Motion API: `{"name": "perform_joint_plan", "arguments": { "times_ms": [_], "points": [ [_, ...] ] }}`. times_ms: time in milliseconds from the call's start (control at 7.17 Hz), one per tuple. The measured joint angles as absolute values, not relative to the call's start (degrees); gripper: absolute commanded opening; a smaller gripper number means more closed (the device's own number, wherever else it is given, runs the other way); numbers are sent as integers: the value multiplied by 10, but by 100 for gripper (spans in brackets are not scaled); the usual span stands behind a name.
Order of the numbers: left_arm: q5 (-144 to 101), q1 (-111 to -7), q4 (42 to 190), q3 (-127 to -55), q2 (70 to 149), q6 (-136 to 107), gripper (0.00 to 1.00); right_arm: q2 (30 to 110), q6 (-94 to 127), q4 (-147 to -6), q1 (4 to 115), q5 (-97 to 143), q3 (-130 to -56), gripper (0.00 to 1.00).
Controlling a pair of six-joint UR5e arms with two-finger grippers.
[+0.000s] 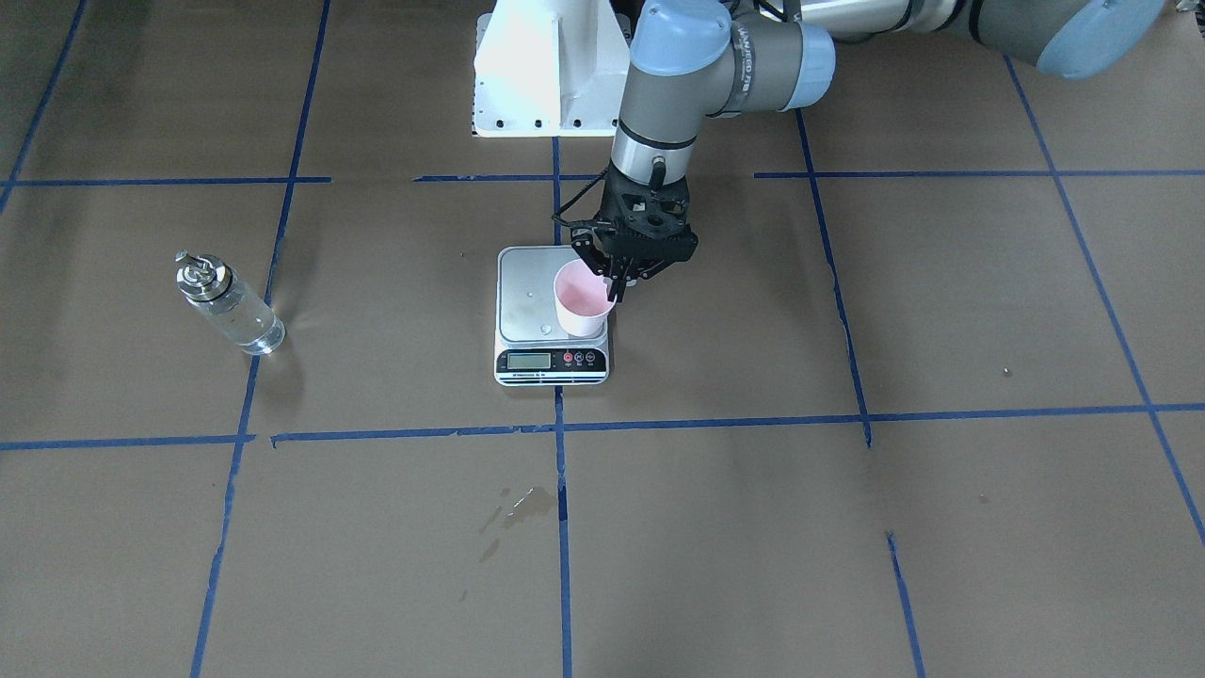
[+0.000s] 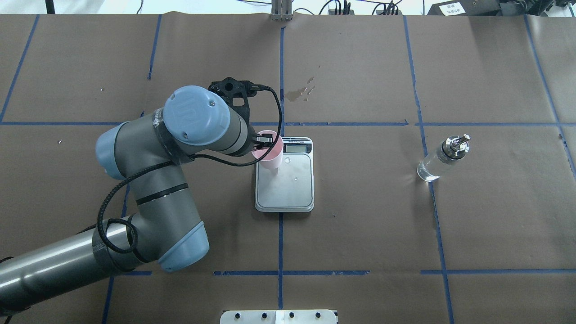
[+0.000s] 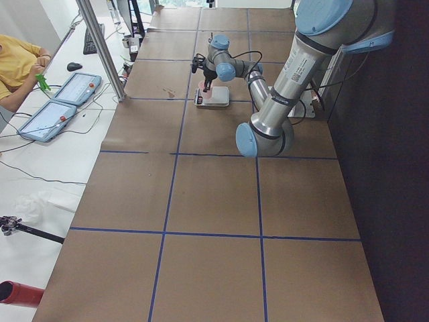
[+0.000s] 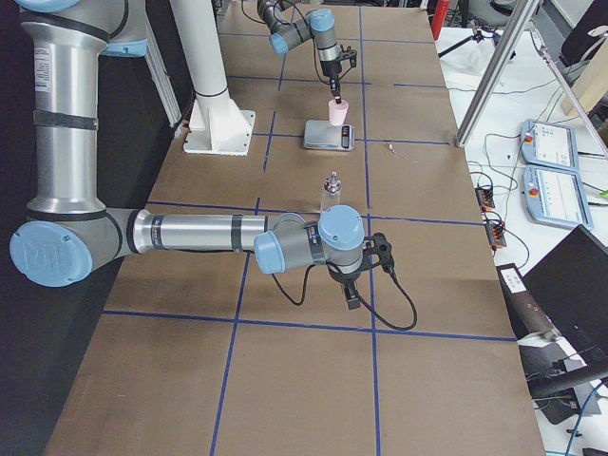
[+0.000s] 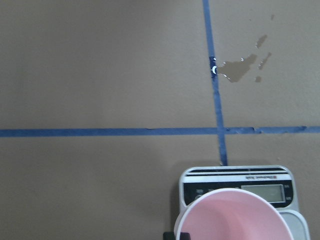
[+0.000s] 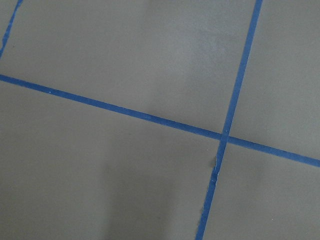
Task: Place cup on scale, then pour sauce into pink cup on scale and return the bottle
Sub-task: 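Carry the pink cup with the left gripper onto the scale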
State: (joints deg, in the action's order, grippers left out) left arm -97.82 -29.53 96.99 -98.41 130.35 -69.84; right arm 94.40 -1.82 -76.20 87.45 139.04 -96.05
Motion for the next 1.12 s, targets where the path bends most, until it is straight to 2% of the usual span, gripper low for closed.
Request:
{"name": "perform_joint_plan", "arguments": {
  "times_ms": [139,558,697,837,976,1116],
  "points": [
    [-969,-282,970,-983,1306,-699,0,944,-18,-762,875,1391,-960,100],
    [-960,-265,970,-982,1310,-700,24,944,-18,-762,874,1391,-960,100],
    [-960,-263,970,-982,1311,-700,37,944,-18,-762,874,1391,-960,100],
    [-960,-262,970,-982,1312,-700,62,946,-18,-762,875,1391,-961,100],
    [-959,-261,970,-982,1312,-700,100,948,-18,-762,875,1391,-962,100],
    [-958,-261,970,-984,1311,-699,100,949,-18,-762,875,1391,-962,100]
  ]
}}
